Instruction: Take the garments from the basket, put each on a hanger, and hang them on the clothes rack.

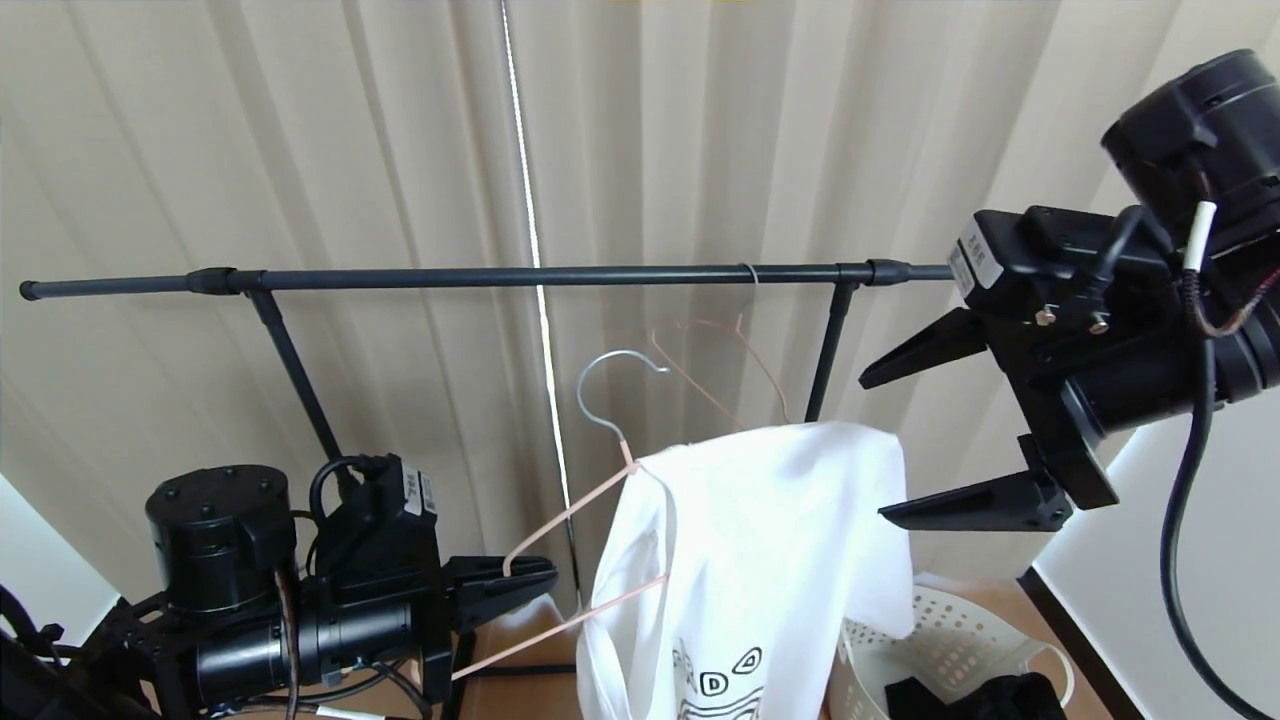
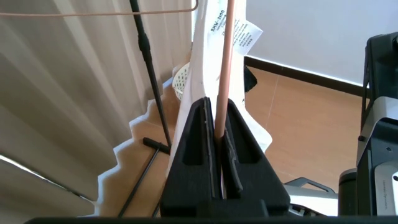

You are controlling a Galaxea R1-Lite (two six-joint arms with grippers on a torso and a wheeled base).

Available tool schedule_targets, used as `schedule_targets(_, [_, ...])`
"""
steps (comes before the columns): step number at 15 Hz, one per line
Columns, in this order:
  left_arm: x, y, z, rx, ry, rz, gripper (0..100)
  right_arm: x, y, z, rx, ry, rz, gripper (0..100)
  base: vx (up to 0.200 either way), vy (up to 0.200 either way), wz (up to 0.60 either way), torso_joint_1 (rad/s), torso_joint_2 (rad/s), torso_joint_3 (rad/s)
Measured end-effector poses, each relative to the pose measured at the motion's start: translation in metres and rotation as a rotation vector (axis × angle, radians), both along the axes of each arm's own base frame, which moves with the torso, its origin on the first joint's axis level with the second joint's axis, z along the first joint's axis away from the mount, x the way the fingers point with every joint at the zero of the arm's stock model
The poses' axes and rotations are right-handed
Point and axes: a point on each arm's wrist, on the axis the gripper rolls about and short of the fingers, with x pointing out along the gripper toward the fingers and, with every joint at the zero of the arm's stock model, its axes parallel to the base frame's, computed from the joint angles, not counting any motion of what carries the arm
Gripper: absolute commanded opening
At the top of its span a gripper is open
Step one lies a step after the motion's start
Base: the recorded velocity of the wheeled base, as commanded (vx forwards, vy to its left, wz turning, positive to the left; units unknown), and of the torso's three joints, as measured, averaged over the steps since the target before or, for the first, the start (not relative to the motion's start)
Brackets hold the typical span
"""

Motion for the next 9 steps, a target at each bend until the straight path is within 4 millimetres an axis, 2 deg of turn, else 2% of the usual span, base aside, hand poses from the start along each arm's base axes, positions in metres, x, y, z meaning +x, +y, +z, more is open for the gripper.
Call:
schedule_targets(2, [-0.001,0.000,-0.001,0.005,-0.002,-0.005,0,0.020,0.004,-0.003,-0.025,0.029,0.066,100,0.000,0.000,0.00,0.000,0.00,0.000])
schedule_targets(5, [-0.004,0.000,-0.003,0.013,-0.015,-0.036,0,0.048,0.016,-0.021,-0.032,0.082,0.121,100,0.000,0.000,0.00,0.000,0.00,0.000])
schedule_targets(9, [-0.004,0.000,-0.008,0.026,-0.020,-0.074,0,0.067,0.028,-0.042,-0.024,0.148,0.152,100,0.000,0.000,0.00,0.000,0.00,0.000])
